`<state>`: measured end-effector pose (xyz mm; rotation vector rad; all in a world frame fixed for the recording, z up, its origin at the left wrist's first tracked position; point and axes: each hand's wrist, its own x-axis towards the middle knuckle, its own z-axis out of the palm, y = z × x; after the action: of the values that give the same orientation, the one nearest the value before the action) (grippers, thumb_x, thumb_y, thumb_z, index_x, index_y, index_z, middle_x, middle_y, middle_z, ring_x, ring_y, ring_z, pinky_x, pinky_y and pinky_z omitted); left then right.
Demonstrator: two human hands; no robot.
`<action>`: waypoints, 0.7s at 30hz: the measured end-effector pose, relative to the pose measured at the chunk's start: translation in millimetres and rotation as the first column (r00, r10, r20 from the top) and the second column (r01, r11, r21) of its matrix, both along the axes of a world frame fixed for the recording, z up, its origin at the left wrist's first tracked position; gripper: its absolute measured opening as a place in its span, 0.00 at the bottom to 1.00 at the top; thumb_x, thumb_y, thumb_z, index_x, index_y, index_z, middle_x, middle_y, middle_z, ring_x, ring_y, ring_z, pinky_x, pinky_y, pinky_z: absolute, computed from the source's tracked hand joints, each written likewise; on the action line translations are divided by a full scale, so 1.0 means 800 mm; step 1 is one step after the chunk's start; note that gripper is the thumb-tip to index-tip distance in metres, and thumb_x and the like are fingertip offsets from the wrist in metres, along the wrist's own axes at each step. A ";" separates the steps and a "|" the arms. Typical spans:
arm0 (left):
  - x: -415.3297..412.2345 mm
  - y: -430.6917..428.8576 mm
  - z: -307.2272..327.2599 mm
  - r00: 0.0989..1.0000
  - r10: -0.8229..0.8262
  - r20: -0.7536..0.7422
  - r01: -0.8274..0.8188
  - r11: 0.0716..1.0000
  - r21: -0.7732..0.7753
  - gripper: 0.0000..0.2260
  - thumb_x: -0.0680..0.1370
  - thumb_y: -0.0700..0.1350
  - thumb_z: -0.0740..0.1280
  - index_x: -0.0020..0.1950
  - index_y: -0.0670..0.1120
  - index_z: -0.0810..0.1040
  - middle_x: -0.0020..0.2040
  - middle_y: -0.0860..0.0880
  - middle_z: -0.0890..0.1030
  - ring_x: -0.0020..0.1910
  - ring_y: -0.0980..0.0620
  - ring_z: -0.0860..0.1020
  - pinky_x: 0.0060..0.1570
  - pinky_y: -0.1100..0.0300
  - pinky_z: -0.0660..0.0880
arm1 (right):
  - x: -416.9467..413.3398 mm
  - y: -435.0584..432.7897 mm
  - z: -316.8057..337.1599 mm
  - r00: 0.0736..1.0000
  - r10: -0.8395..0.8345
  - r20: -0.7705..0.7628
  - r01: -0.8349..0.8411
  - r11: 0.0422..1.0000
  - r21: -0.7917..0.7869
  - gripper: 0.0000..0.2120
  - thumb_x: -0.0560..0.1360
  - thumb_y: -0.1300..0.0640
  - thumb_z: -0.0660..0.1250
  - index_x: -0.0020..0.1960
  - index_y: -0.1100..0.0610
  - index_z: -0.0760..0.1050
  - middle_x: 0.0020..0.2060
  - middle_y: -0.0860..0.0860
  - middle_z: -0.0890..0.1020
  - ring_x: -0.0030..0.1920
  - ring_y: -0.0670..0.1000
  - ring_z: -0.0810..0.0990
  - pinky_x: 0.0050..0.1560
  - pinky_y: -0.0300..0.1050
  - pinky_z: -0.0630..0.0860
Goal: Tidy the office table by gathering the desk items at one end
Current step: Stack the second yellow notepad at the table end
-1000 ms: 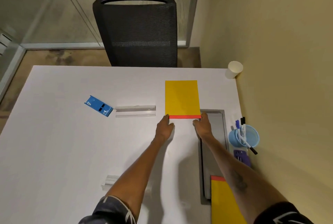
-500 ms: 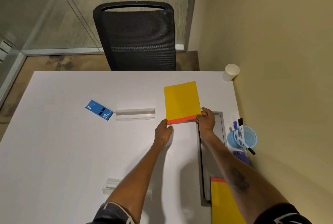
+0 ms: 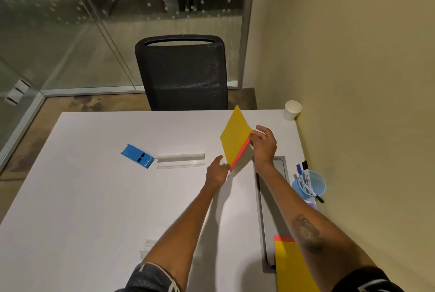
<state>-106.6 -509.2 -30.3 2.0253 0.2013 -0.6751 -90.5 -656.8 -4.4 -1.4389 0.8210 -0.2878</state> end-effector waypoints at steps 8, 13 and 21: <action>-0.014 0.011 0.060 0.949 0.023 0.316 -0.020 1.000 -0.011 0.20 0.83 0.44 0.62 0.74 0.41 0.69 0.73 0.42 0.72 0.72 0.44 0.70 0.72 0.56 0.65 | -0.026 0.003 0.058 0.977 0.212 0.032 -0.195 0.941 -0.276 0.13 0.78 0.56 0.68 0.62 0.52 0.74 0.49 0.50 0.85 0.52 0.51 0.82 0.58 0.48 0.79; -0.032 0.022 0.096 0.868 -0.046 0.495 0.033 0.999 0.034 0.16 0.83 0.43 0.61 0.70 0.40 0.74 0.70 0.42 0.75 0.71 0.44 0.71 0.73 0.53 0.66 | -0.058 0.007 0.084 0.928 0.372 0.002 -0.339 0.848 -0.408 0.16 0.80 0.55 0.65 0.67 0.54 0.72 0.52 0.54 0.85 0.53 0.52 0.81 0.58 0.49 0.77; -0.076 0.048 0.133 0.833 -0.100 0.545 0.116 0.993 0.005 0.12 0.82 0.41 0.63 0.61 0.41 0.82 0.58 0.45 0.84 0.59 0.46 0.80 0.62 0.51 0.76 | -0.110 0.020 0.114 0.897 0.441 -0.012 -0.403 0.808 -0.431 0.17 0.80 0.51 0.64 0.68 0.51 0.70 0.60 0.52 0.80 0.58 0.54 0.79 0.57 0.47 0.75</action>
<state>-167.3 -470.6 75.7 2.1255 -0.2630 -0.1403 -178.1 -640.4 87.2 -1.9613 0.3488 -0.1903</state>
